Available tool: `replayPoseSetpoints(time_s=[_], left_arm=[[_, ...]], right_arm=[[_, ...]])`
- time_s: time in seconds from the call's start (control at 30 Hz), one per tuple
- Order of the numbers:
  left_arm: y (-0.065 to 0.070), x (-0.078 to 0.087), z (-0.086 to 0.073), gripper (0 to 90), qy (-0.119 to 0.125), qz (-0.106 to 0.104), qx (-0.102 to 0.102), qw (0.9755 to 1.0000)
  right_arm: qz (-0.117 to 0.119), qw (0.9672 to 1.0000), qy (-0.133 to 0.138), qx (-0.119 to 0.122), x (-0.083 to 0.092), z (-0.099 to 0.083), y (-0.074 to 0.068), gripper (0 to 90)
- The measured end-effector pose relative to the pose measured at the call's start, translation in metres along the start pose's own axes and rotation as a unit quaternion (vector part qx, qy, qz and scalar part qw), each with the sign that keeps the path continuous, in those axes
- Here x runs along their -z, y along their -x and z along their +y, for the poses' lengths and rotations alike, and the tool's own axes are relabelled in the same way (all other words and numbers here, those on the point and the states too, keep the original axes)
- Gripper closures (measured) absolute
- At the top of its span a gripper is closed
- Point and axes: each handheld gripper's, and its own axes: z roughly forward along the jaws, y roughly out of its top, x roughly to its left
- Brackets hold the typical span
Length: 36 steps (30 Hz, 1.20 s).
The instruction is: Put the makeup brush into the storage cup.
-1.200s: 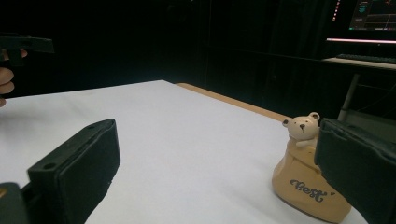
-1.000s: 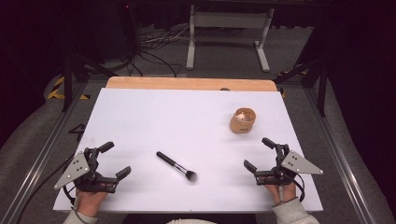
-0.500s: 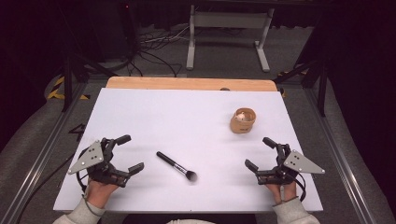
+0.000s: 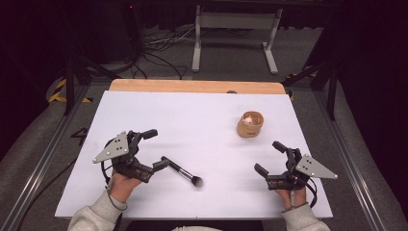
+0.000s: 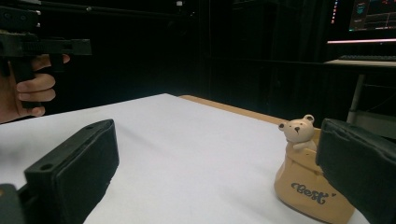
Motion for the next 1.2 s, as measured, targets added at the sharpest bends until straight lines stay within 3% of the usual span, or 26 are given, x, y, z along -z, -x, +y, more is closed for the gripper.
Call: replayPoseSetpoints(time_s=[0.2, 0.47, 0.57, 0.63, 0.73, 0.83, 1.03, 1.07, 1.1, 1.13, 1.17, 1.2], left_arm=[[-0.002, -0.015, 0.003, 0.0, -0.011, -0.013, -0.001, 0.9999], [-0.003, -0.031, 0.011, 0.0, -0.050, -0.017, -0.028, 0.9982], [-0.003, -0.037, 0.015, 0.0, -0.076, -0.022, -0.035, 0.9962], [-0.002, -0.040, 0.017, 0.0, -0.101, -0.022, -0.045, 0.9936], [-0.002, -0.046, 0.023, 0.6, -0.142, -0.022, -0.062, 0.9877], [-0.002, -0.051, 0.027, 1.2, -0.174, -0.032, -0.067, 0.9821], [-0.004, -0.062, 0.032, 1.5, -0.237, -0.037, -0.085, 0.9671], [-0.004, -0.062, 0.032, 1.5, -0.237, -0.037, -0.085, 0.9671], [-0.004, -0.066, 0.034, 1.5, -0.255, -0.034, -0.089, 0.9622], [-0.005, -0.069, 0.035, 1.5, -0.265, -0.036, -0.090, 0.9593], [-0.005, -0.069, 0.035, 1.6, -0.265, -0.036, -0.090, 0.9593], [-0.004, -0.071, 0.035, 1.6, -0.275, -0.037, -0.095, 0.9560]], right_arm=[[0.000, 1.0000, -0.001, 0.006, 0.000, 0.000, -0.001, 0.0], [0.012, 0.9999, -0.002, 0.012, -0.003, -0.001, -0.003, 0.0], [0.011, 0.9999, -0.003, 0.005, -0.003, -0.002, -0.001, 0.0], [0.007, 1.0000, -0.002, 0.000, -0.003, -0.003, -0.001, 0.0], [0.006, 1.0000, -0.003, -0.001, -0.002, -0.003, 0.000, 0.0], [0.008, 1.0000, -0.003, -0.001, -0.003, -0.003, 0.000, 0.0], [0.002, 1.0000, -0.004, -0.003, -0.005, -0.004, 0.003, 0.0], [0.002, 1.0000, -0.004, -0.003, -0.005, -0.004, 0.003, 0.0], [0.002, 1.0000, -0.007, -0.005, -0.005, -0.005, 0.004, 0.0], [0.002, 0.9999, -0.007, -0.007, -0.004, -0.005, 0.004, 0.0], [0.002, 0.9999, -0.007, -0.007, -0.004, -0.005, 0.004, 0.0], [0.002, 1.0000, -0.007, -0.007, -0.004, -0.005, 0.004, 0.0]])
